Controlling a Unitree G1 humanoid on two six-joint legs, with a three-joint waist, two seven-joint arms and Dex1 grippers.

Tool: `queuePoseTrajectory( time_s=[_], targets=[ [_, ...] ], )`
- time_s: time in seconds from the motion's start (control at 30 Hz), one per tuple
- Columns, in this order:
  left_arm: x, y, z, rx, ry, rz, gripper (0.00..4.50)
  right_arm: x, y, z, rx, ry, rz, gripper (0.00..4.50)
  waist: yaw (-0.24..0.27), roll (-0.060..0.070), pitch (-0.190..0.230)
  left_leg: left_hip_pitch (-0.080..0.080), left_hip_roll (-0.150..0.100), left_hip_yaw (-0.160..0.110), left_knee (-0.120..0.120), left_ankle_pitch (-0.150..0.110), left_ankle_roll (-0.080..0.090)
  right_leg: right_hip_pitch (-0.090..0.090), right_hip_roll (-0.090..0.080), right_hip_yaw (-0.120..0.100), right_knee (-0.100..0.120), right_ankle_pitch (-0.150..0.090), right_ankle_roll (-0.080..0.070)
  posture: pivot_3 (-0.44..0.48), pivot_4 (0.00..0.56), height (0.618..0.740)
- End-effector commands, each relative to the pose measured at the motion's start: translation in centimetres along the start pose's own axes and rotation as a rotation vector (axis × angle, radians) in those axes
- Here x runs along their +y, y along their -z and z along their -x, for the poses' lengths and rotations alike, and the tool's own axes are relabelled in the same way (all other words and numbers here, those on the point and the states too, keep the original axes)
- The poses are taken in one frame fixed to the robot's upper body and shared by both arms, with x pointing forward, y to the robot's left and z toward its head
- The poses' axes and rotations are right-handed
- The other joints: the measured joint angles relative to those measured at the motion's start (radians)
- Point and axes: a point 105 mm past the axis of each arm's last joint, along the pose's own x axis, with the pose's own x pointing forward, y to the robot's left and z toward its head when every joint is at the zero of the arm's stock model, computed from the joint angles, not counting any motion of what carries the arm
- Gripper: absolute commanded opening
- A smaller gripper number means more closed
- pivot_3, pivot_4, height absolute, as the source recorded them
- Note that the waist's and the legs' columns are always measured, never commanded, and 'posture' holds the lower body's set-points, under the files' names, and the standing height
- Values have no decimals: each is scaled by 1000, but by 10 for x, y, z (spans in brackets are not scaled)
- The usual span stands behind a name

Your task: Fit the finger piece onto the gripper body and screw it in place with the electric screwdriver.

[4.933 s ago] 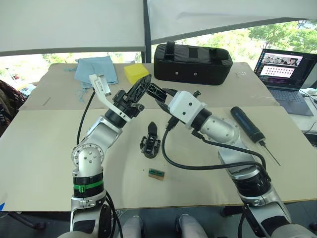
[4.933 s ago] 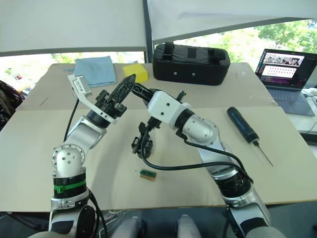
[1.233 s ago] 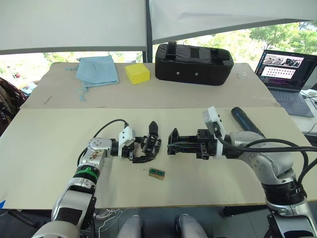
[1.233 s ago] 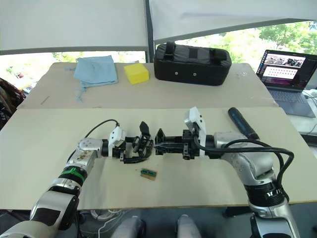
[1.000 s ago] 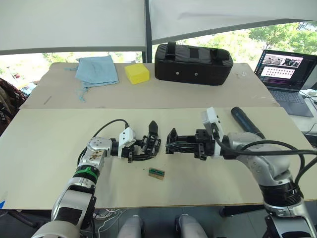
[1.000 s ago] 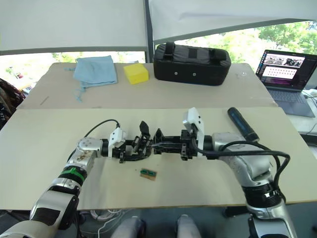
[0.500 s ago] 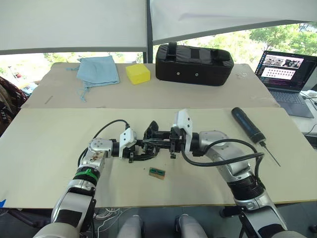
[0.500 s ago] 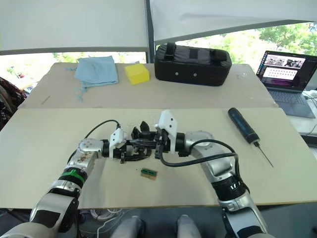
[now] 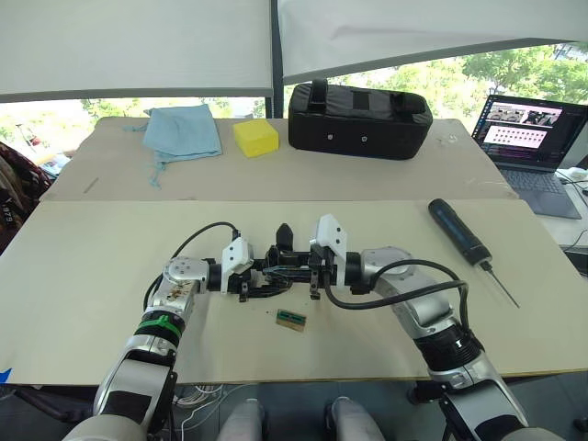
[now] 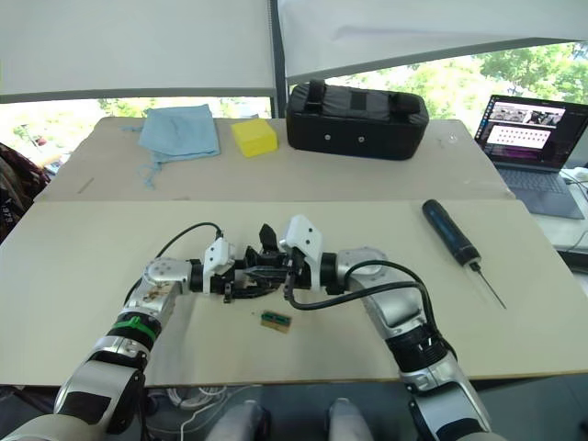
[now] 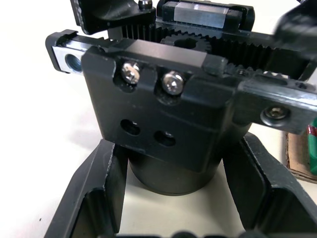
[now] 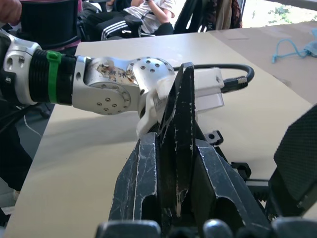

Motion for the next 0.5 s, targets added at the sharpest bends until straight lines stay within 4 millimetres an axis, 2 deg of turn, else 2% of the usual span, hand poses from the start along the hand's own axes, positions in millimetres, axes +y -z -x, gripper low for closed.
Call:
queuePoseTrajectory(
  time_s=[0.03, 0.27, 0.5],
  targets=[
    [-5, 3, -3, 22, 23, 1, 2296, -3, -8, -2, -14, 12, 44, 411, 0, 0, 0, 0, 0, 0, 0, 0, 0, 0, 0, 0, 0, 0, 0, 0, 150, 740],
    [-6, 6, -1, 26, 20, 7, 2296, -9, 2, -5, 23, 40, 30, 411, -1, 0, 0, 1, 0, 0, 0, 0, 0, 0, 0, 0, 0, 0, 0, 0, 150, 740],
    [-6, 8, 0, 30, 13, 12, 2296, -5, 11, -5, 70, 16, -8, 410, -2, 0, 0, 2, 0, 0, 0, 0, 0, 1, 0, 0, 1, 0, 0, 0, 150, 740]
  ],
)
